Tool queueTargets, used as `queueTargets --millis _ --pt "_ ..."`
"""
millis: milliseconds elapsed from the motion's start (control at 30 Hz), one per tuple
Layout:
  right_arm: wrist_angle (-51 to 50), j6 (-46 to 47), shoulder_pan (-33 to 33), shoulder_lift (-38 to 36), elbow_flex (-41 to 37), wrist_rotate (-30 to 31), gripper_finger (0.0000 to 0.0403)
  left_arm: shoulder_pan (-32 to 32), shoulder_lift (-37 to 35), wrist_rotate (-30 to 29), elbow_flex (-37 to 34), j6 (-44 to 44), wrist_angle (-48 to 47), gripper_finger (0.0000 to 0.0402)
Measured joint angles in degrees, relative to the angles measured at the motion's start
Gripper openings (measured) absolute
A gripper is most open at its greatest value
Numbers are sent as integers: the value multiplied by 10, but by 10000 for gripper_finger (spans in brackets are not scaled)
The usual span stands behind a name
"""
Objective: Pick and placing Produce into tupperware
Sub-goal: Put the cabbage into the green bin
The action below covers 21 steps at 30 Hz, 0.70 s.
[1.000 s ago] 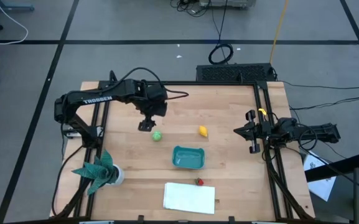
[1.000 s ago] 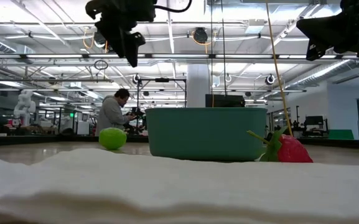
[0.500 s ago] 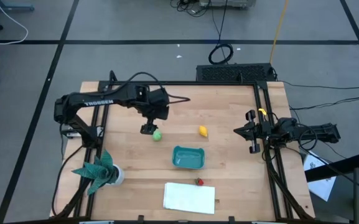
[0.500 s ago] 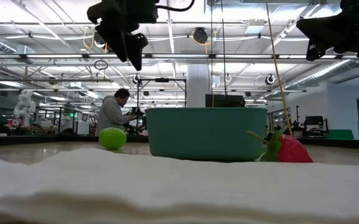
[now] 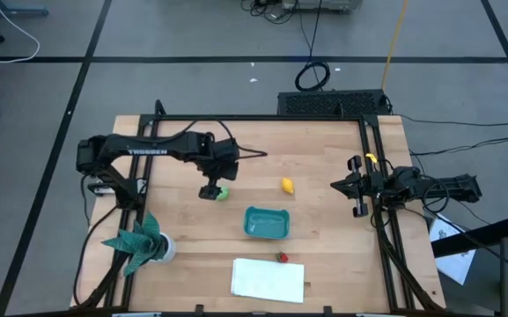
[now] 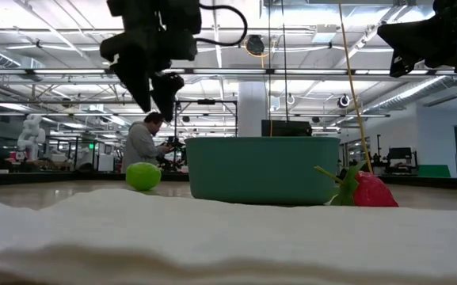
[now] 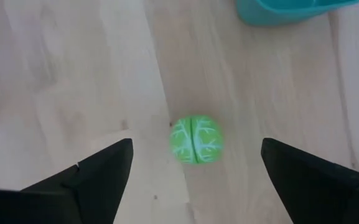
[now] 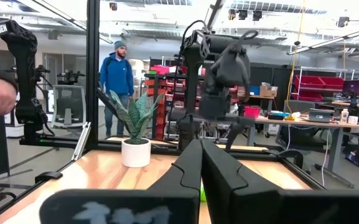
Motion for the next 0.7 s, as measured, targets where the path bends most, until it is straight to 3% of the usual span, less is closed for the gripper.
queueTargets --millis 700 --pt "-4 0 0 0 0 0 0 -26 0 25 -97 -39 113 363"
